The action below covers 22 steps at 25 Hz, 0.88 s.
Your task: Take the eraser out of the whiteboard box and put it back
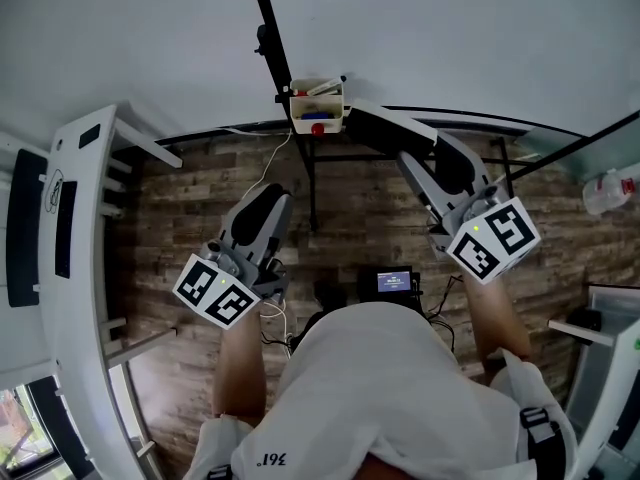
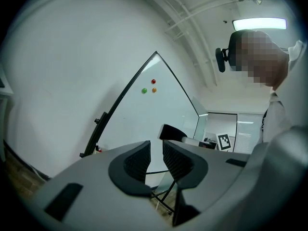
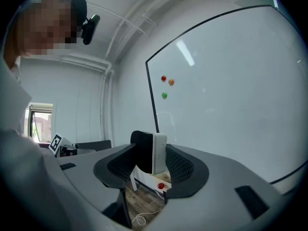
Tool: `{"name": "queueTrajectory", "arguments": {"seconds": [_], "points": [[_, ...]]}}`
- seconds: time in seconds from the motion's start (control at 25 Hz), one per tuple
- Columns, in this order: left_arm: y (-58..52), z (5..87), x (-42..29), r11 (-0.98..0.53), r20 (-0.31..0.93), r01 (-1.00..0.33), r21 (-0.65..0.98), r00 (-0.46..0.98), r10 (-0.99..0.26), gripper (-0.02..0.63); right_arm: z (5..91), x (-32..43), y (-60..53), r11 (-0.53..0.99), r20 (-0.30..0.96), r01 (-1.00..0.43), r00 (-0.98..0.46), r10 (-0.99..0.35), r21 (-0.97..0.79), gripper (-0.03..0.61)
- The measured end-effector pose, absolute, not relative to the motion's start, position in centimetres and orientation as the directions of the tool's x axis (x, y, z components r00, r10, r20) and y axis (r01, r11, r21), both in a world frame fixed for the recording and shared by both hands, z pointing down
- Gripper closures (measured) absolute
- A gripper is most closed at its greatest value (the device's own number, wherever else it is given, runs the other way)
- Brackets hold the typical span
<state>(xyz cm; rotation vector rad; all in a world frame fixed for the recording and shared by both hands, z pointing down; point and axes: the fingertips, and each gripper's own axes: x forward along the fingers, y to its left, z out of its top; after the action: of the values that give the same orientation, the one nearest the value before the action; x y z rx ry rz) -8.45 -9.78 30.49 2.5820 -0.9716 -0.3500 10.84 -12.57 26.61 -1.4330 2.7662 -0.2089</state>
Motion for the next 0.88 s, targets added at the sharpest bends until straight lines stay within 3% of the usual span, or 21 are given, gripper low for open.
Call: {"name": "queueTrajectory", "arguments": {"seconds": [0.88], "points": [[-6.0,33.1,-8.2,-0.674,-0.066,-0.561,0.481,0.743,-0.666,0.531,29.8,13.0,-9.2,0.543,0.077,-0.799,-0.577,-0.813,-0.257,0.371]]}}
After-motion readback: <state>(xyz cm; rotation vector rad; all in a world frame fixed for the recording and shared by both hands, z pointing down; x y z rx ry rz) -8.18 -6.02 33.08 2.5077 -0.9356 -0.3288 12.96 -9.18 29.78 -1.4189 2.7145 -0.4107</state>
